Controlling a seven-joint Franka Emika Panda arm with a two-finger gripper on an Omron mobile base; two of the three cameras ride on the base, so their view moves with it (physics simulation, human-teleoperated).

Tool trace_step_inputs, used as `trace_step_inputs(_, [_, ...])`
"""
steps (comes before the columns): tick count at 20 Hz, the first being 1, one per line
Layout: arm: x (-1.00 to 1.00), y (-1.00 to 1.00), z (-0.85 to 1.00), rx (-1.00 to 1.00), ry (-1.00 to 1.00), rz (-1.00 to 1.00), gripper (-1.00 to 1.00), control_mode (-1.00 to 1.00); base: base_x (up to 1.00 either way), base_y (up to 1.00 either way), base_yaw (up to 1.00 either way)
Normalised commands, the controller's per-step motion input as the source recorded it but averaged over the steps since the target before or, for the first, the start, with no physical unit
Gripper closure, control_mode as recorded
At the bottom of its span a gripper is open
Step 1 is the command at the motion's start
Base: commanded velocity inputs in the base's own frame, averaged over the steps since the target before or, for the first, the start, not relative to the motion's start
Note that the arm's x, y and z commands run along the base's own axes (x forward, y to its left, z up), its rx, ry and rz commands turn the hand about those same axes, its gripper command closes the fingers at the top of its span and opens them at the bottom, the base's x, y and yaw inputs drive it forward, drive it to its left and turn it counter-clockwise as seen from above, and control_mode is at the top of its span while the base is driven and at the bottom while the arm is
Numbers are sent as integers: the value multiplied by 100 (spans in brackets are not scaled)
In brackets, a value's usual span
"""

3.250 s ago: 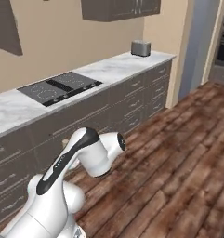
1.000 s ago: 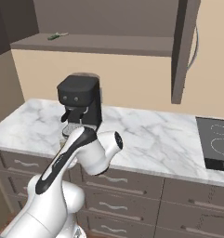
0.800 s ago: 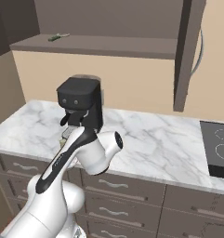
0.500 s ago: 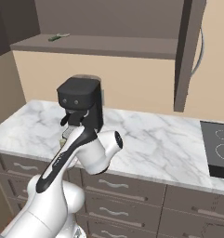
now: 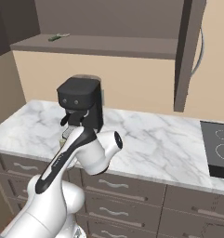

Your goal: Pick the candle and candle from the dining table and place them in the open cabinet. Close the cabinet after placing the objects.

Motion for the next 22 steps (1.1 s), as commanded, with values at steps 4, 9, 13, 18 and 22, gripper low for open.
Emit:
trace_step_inputs(4, [0,0,0,0,0,0,100,-100,0,0,0])
trace_step_inputs(9, [0,0,0,0,0,0,100,-100,0,0,0])
trace_step_inputs(13, [0,0,0,0,0,0,100,-100,0,0,0])
trace_step_inputs(18, [0,0,0,0,0,0,100,-100,0,0,0])
trace_step_inputs(22, [-4,3,4,0,1,-5,100,-100,0,0,0])
